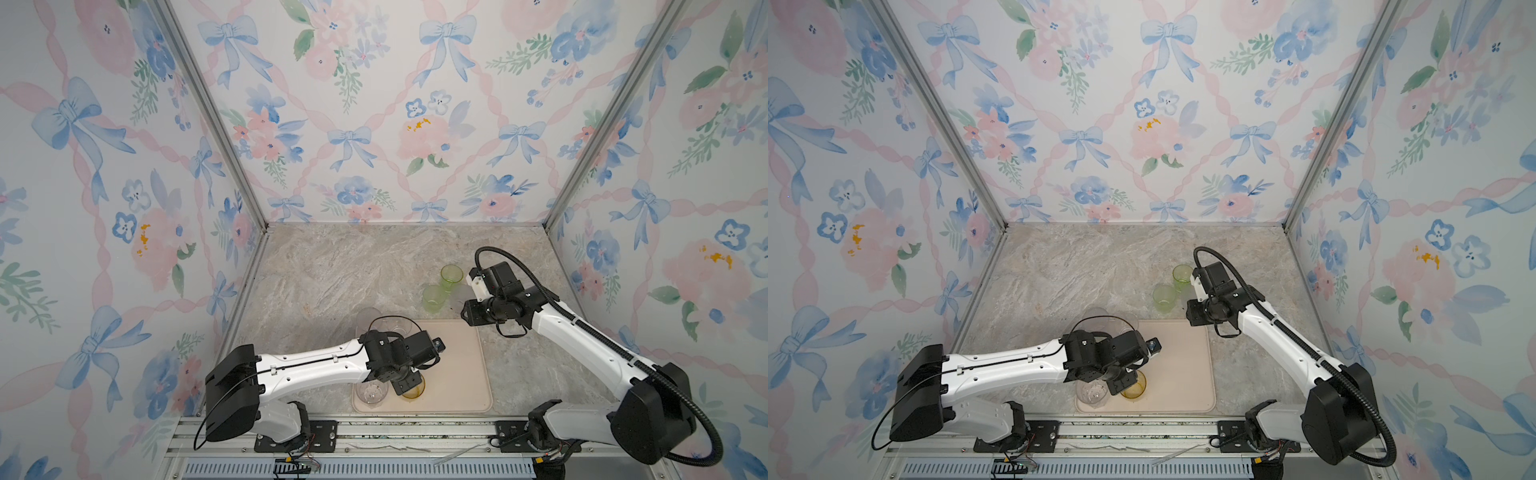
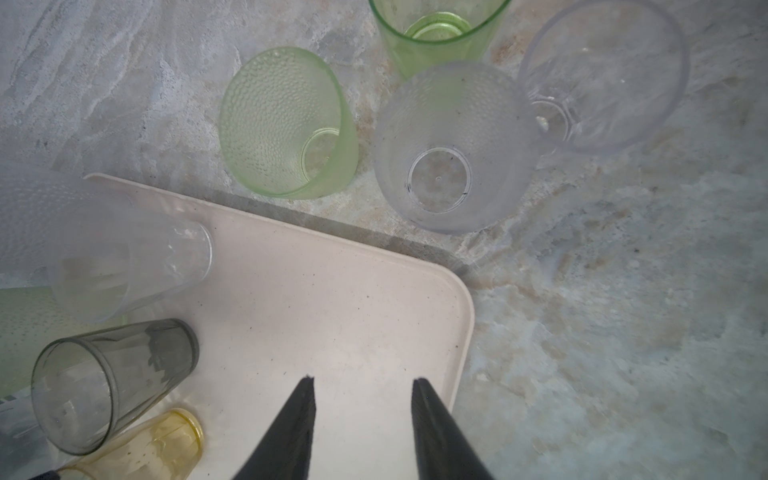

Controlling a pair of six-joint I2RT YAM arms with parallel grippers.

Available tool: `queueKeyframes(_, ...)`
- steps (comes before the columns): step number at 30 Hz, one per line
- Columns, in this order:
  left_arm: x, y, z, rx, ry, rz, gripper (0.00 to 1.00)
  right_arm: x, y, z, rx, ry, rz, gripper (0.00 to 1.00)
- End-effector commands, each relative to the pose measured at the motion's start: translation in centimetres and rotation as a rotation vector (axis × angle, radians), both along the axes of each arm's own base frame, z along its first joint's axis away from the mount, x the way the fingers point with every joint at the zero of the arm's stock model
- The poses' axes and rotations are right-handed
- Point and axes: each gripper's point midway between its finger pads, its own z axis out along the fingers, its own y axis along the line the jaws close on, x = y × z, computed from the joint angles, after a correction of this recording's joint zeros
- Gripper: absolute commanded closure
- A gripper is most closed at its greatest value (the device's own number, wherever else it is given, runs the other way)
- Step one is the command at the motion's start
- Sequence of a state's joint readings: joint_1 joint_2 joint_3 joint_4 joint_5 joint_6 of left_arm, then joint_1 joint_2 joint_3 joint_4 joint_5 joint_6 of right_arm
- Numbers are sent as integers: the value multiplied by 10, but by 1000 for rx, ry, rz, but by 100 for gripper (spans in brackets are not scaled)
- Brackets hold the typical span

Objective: Place the glasses into the tray

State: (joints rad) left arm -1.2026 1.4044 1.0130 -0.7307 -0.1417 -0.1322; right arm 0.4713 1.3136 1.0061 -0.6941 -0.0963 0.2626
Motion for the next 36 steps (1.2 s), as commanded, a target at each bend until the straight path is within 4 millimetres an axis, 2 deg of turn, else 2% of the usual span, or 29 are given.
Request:
queueKeyframes(1, 4, -3, 21, -48, -32, -6, 78, -15, 7, -1, -28, 43, 37, 60)
queueKeyframes(4, 12, -6, 41, -92, -76, 1, 78, -39, 16, -9, -58, 96, 96, 64)
queueKeyframes(7, 31, -5, 63, -135, -130, 44, 78, -61, 23, -16, -74, 137, 137, 72)
queueKeyframes(11, 76, 3, 96, -230, -219, 185, 76, -86, 35, -27, -26, 186, 153, 83)
queueKeyframes(14, 111, 16, 114, -311, -258, 317, 77, -107, 51, -35, 11, 223, 182, 85)
queueKeyframes(18, 139, 26, 135, -402, -309, 402, 76, -127, 69, -52, 59, 275, 196, 87)
queueKeyframes(23, 153, 30, 151, -445, -343, 425, 76, -134, 87, -69, 89, 304, 206, 88)
queueKeyframes(28, 158, 37, 149, -432, -352, 446, 75, -137, 105, -77, 116, 325, 230, 90)
queueKeyframes(36, 167, 50, 152, -444, -362, 494, 75, -148, 119, -87, 122, 370, 259, 91)
